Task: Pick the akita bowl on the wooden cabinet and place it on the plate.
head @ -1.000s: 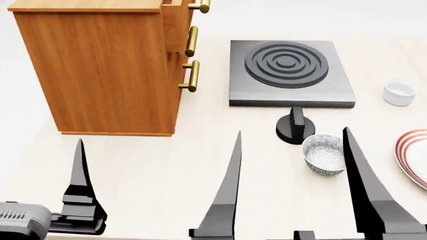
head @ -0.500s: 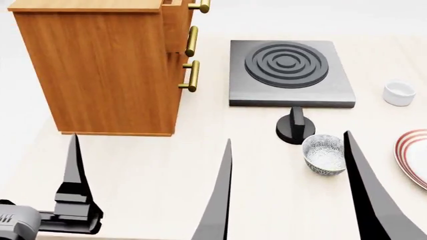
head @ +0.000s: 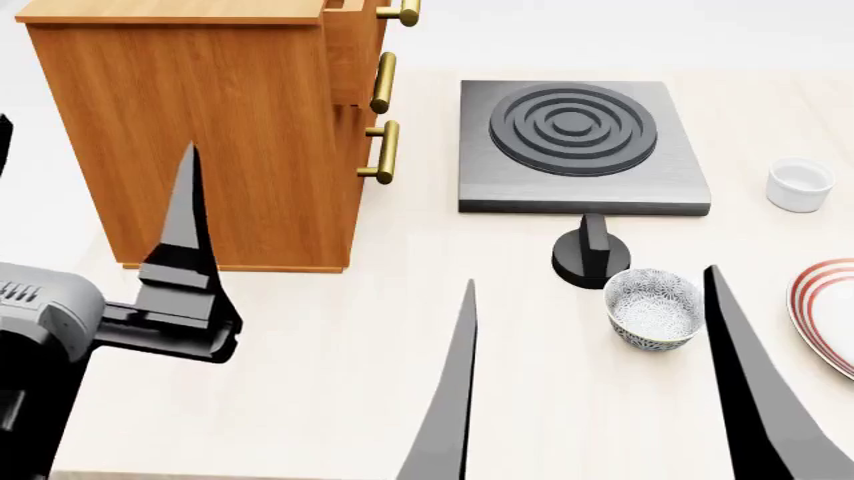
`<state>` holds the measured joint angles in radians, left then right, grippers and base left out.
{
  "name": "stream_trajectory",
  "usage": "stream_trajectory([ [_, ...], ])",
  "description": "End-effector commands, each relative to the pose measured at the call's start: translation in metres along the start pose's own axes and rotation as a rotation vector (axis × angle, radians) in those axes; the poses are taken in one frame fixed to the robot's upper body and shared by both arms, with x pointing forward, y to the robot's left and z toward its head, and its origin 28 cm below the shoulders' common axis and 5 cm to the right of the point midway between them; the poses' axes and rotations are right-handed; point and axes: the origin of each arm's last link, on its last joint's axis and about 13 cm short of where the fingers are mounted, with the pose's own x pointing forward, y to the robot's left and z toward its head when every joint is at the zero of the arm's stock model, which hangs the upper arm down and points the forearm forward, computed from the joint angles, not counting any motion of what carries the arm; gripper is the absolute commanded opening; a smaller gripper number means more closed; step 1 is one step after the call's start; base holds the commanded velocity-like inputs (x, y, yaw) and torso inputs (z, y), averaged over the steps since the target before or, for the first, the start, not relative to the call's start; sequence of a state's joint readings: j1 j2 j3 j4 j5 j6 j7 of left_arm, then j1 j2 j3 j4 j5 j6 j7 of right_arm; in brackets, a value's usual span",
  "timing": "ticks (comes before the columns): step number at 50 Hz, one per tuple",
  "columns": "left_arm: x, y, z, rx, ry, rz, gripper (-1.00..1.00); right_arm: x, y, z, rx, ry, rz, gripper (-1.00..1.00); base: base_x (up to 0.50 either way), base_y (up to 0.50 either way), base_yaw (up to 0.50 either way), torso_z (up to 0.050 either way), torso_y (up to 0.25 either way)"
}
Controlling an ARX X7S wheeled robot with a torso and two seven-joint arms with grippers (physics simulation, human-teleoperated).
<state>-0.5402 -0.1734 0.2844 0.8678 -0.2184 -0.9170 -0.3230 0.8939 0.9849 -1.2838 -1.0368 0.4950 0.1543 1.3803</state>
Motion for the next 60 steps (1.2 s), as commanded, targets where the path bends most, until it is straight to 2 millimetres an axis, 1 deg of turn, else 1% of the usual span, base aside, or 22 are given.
stream_trajectory([
  [1,0.016,-0.004,0.030,0.025,-0.038,-0.053,1.00,0.000,-0.001,0.000,0.002,-0.002,-0.004,1.00,0.00,0.00,0.00,0.000,0.000],
  [7,0.016,-0.004,0.048,0.035,-0.080,-0.061,1.00,0.000,0.000,0.000,0.003,-0.001,0.006,1.00,0.01,0.00,0.00,0.000,0.000],
  [14,0.016,-0.006,0.059,0.039,-0.113,-0.071,1.00,-0.001,-0.001,0.000,0.009,-0.008,0.006,1.00,0.34,0.00,0.00,0.000,0.000],
  [43,0.009,-0.009,0.075,0.056,-0.173,-0.095,1.00,-0.002,0.000,0.001,0.008,-0.013,0.015,1.00,0.50,0.00,0.00,0.000,0.000],
  [56,0.008,-0.008,0.076,0.053,-0.173,-0.099,1.00,-0.002,0.000,0.003,0.000,-0.013,0.010,1.00,0.50,0.00,0.00,0.000,0.001],
  [60,0.008,-0.008,0.076,0.053,-0.174,-0.099,1.00,-0.002,0.000,0.003,-0.004,-0.013,0.010,1.00,0.23,0.00,0.00,0.000,0.003],
])
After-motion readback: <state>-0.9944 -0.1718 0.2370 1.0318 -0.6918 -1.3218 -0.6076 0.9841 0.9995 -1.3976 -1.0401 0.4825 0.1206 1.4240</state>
